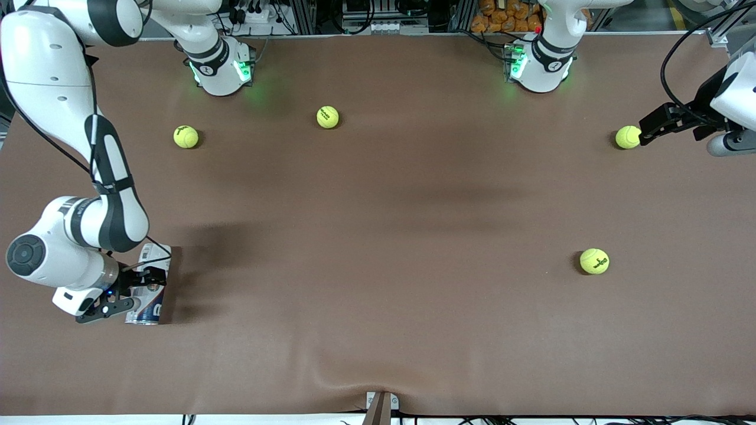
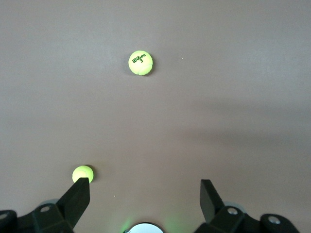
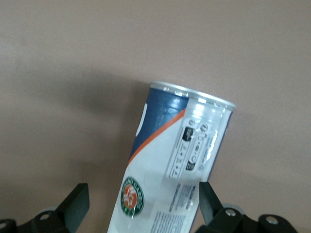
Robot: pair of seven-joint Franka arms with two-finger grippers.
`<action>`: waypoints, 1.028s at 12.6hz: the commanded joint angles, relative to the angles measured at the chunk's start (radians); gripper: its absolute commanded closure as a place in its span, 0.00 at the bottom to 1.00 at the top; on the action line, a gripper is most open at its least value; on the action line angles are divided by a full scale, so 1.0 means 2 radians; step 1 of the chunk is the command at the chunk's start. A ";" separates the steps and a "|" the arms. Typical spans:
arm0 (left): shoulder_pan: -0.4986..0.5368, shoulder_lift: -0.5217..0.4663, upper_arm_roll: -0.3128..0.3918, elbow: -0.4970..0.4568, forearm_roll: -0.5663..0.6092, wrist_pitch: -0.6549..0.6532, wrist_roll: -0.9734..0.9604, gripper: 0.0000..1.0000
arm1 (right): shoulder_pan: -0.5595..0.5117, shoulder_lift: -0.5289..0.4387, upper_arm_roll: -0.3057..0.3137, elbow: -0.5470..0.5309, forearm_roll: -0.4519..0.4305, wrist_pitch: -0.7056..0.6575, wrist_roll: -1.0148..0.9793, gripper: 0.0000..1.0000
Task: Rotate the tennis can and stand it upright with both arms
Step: 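Lower the right gripper and grasp the tennis can body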
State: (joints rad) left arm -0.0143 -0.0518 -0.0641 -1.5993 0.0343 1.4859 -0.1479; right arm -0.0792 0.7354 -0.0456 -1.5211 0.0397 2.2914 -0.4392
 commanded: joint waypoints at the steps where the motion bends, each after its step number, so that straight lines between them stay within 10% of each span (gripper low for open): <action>1: 0.012 0.001 -0.002 0.005 -0.011 0.000 0.010 0.00 | -0.004 0.011 0.000 0.010 0.012 0.011 -0.011 0.00; 13: 0.012 0.014 -0.002 0.005 -0.011 0.003 0.010 0.00 | -0.009 0.026 0.000 -0.010 0.011 0.006 -0.068 0.00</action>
State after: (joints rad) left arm 0.0034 -0.0359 -0.0641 -1.5995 0.0343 1.4885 -0.1460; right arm -0.0867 0.7895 -0.0523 -1.5359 0.0409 2.3045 -0.5455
